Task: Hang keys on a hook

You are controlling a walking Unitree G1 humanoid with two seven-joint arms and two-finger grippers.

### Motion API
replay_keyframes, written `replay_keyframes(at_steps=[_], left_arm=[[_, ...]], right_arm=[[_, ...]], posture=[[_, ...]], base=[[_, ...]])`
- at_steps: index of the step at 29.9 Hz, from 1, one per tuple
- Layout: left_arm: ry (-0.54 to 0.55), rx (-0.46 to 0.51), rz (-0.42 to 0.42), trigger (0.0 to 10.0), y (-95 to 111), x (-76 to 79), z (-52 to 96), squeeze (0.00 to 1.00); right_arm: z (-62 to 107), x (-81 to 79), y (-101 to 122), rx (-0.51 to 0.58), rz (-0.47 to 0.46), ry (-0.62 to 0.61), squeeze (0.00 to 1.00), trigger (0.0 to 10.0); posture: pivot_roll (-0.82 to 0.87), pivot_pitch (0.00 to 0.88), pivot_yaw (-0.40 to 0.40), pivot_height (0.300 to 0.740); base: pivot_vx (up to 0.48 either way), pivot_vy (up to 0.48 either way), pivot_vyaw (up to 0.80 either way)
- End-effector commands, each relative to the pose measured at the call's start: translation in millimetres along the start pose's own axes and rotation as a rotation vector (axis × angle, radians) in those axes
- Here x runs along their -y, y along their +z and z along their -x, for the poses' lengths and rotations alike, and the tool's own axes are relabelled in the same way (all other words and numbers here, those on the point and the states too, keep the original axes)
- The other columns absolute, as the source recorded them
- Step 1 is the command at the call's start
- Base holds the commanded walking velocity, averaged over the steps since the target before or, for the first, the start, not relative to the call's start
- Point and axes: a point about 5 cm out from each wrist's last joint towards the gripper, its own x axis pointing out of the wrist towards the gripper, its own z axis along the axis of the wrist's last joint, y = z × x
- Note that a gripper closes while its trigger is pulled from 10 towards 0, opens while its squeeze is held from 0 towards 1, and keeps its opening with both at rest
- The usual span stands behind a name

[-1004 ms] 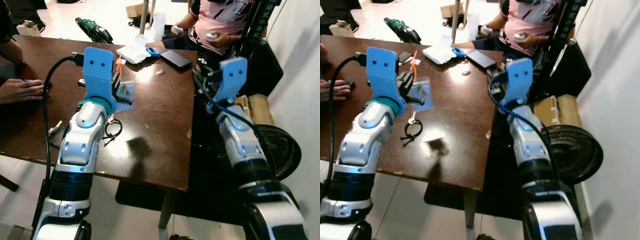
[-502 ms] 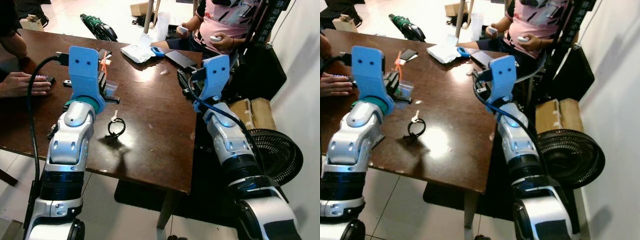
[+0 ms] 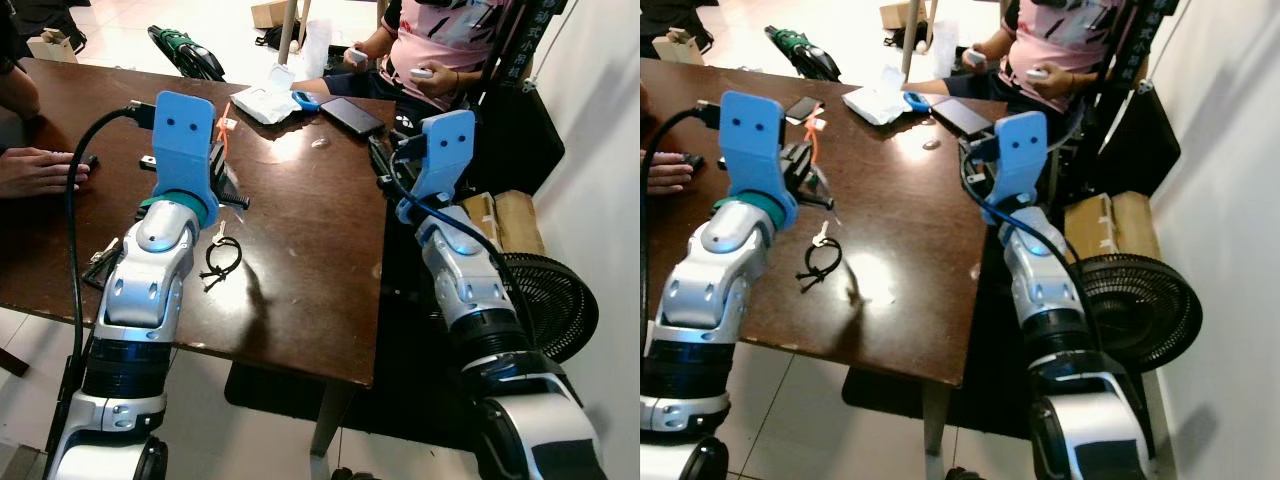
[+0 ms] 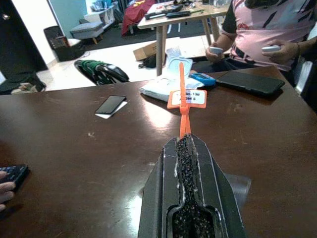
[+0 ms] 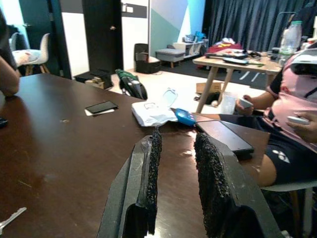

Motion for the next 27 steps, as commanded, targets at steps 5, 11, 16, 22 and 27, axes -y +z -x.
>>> replay_keyframes(at_steps=[5,11,16,22,27], left_arm=[[-0.019,-0.011,-0.025,10.0,-4.6,2.4,0.0,0.0],[-0.025,-0.015,-0.025,10.0,-5.4,2.7,0.1,0.0],[-0.011,-0.047,0.024,10.0,-8.3,2.3,0.0,0.0],[-0.008,-0.036,0.018,10.0,-7.2,1.7,-0.1,0.0],[-0.008,-0.035,0.015,10.0,-7.0,1.6,-0.3,0.0]], right_arm=[[1.7,-0.1,-3.2,-0.008,-0.005,0.001,0.0,10.0],[1.6,1.6,-2.6,-0.005,-0.004,-0.002,0.0,10.0],[1.5,3.0,-2.0,-0.002,-0.005,-0.008,0.0,10.0],[1.5,3.3,-1.9,-0.001,-0.006,-0.009,0.0,10.0],[1.4,3.2,-1.7,0.001,-0.007,-0.008,0.0,10.0]], posture=[[0.09,0.0,0.09,0.74],[0.09,0.0,0.091,0.74],[0.09,0.0,0.091,0.74],[0.09,0.0,0.091,0.74],[0.09,0.0,0.091,0.74]], base=[[0.0,-0.406,0.0],[0.0,-0.419,0.0],[0.0,-0.085,0.0],[0.0,0.0,0.0],[0.0,0.0,0.0]])
